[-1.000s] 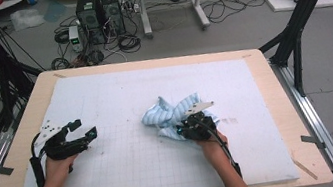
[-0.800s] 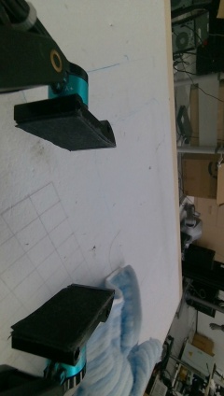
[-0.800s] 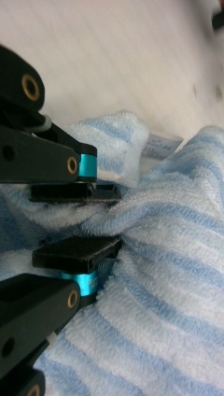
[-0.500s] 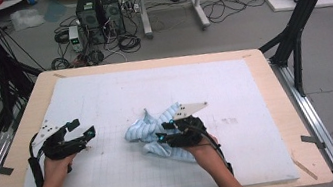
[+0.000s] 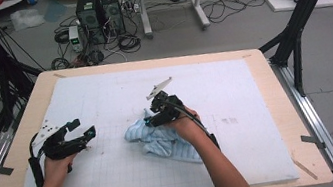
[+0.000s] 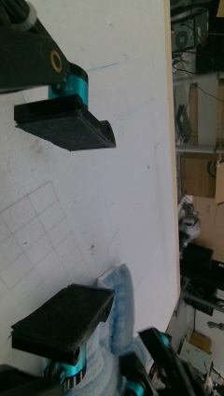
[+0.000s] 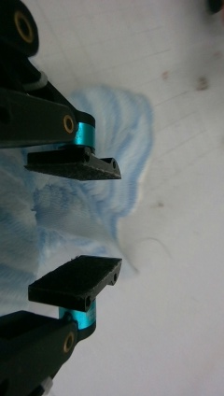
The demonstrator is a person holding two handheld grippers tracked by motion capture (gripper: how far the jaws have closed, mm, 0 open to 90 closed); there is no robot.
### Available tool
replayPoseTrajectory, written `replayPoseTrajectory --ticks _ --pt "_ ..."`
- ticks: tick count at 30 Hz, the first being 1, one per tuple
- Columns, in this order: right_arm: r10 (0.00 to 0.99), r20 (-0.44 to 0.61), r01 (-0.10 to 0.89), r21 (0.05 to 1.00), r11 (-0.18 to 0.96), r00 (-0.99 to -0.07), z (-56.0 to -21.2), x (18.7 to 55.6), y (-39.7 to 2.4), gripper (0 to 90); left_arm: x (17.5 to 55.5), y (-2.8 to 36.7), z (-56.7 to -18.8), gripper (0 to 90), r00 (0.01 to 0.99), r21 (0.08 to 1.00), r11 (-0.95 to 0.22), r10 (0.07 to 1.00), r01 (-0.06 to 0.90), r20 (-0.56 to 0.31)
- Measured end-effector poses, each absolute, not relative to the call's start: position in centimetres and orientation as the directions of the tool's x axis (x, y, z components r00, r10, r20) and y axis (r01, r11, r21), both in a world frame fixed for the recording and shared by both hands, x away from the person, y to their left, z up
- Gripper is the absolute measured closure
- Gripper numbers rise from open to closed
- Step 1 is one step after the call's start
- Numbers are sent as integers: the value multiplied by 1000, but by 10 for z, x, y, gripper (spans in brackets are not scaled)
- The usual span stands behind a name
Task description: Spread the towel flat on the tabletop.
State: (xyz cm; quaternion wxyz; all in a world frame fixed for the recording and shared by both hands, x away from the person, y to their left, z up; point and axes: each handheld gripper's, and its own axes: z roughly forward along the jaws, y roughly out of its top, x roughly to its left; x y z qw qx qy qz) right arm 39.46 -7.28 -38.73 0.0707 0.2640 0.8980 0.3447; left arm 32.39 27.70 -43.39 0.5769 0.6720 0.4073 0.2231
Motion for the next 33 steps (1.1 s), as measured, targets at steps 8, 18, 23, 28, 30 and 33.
replayPoseTrajectory --ticks 8,18,23,28,30,33 --pt "513 19 401 649 647 -858 -393 410 -69 833 325 277 -435 233 568 956 2 804 293 -176" --pt "597 -118 356 706 612 -794 -369 451 -72 838 325 277 -435 233 566 955 4 805 297 -179" --pt "701 -170 386 734 559 -692 -362 481 -72 838 325 276 -435 234 570 955 -5 803 297 -173" --pt "763 -134 448 740 502 -632 -370 498 -75 815 325 278 -435 235 571 955 1 801 298 -179" --pt "772 -105 473 737 483 -626 -375 499 -74 706 325 279 -436 235 570 954 2 802 300 -181" --pt "757 -83 466 743 481 -649 -376 492 -73 580 326 279 -436 235 568 953 6 802 301 -185"
